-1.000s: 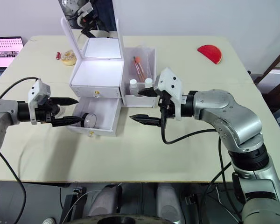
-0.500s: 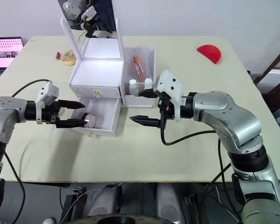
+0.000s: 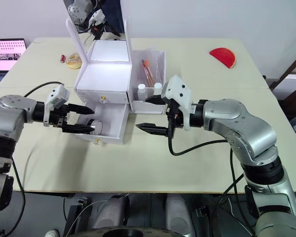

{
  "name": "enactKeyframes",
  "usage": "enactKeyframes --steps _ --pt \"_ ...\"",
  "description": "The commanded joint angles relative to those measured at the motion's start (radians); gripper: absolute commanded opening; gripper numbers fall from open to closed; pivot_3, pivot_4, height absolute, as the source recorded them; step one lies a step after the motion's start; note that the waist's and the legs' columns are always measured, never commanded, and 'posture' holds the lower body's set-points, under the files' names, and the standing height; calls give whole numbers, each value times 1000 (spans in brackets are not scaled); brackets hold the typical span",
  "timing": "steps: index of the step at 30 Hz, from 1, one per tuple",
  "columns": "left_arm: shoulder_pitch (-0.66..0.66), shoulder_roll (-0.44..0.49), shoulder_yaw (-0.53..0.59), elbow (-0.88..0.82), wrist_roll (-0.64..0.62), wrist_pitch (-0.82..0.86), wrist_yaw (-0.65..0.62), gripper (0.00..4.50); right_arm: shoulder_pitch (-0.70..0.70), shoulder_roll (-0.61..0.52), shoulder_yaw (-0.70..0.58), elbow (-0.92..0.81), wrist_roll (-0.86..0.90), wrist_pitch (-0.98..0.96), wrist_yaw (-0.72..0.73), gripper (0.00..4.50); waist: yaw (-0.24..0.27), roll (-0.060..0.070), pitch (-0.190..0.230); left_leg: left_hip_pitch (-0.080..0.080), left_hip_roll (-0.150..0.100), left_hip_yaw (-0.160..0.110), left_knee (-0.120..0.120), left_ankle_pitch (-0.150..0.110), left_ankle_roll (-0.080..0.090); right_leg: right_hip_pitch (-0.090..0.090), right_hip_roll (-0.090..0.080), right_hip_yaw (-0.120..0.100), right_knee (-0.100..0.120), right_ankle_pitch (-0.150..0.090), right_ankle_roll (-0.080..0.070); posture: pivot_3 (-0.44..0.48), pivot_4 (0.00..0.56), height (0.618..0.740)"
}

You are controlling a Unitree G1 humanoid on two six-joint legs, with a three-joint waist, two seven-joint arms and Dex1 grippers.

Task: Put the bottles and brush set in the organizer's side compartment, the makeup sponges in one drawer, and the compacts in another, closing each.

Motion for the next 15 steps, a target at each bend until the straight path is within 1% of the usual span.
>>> enactKeyframes --steps 1,4,7,15 --pt "-73 6 -50 92 35 -73 -45 4475 -1 -1 -36 -42 19 2 -14 4500 -2 0 0 0 0 0 0 0 0 0 0 0 0 0 0 0 150 739" --pt "-112 11 -101 160 33 -113 -47 4475 1 -1 -41 -49 21 7 -24 4500 -5 0 0 0 0 0 0 0 0 0 0 0 0 0 0 0 150 739" --pt "-138 1 -120 205 30 -139 -47 4475 7 -4 -46 -56 22 9 -34 4500 -4 0 0 0 0 0 0 0 0 0 0 0 0 0 1 0 150 739" --pt "-131 -7 -132 201 14 -147 -47 4475 12 -9 -46 -58 19 6 -46 4500 -4 0 0 0 0 0 0 0 0 0 0 0 1 0 1 0 150 739"
